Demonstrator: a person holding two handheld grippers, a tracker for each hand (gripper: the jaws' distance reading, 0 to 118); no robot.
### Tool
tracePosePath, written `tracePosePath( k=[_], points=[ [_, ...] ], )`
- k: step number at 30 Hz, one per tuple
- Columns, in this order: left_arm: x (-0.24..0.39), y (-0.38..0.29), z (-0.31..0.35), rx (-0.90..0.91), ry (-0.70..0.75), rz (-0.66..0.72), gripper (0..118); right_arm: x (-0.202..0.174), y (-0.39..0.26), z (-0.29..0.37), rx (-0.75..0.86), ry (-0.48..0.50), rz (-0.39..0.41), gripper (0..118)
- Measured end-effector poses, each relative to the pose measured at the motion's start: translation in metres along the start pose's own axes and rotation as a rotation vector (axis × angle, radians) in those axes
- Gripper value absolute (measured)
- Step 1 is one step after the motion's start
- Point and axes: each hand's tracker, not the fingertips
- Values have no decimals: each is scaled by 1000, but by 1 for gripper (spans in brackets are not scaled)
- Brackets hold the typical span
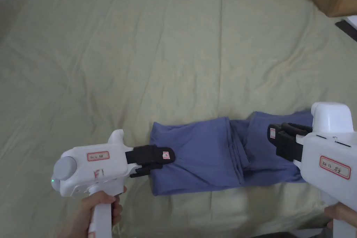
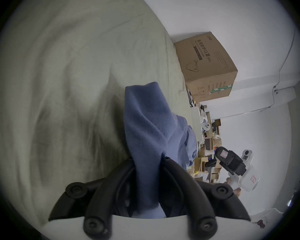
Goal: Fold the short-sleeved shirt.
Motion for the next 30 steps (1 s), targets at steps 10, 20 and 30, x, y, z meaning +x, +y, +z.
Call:
tracePosePath(
  k=[10, 20, 30],
  points=[
    [8, 20, 85, 79, 137, -78, 12, -1, 0, 1, 1, 0, 5, 0],
    [11, 18, 192, 203, 392, -40, 12, 3, -1, -2, 14, 24, -3, 0],
    [121, 13, 122, 205, 443, -88, 12, 10, -4, -1, 24, 23, 20, 0]
  ],
)
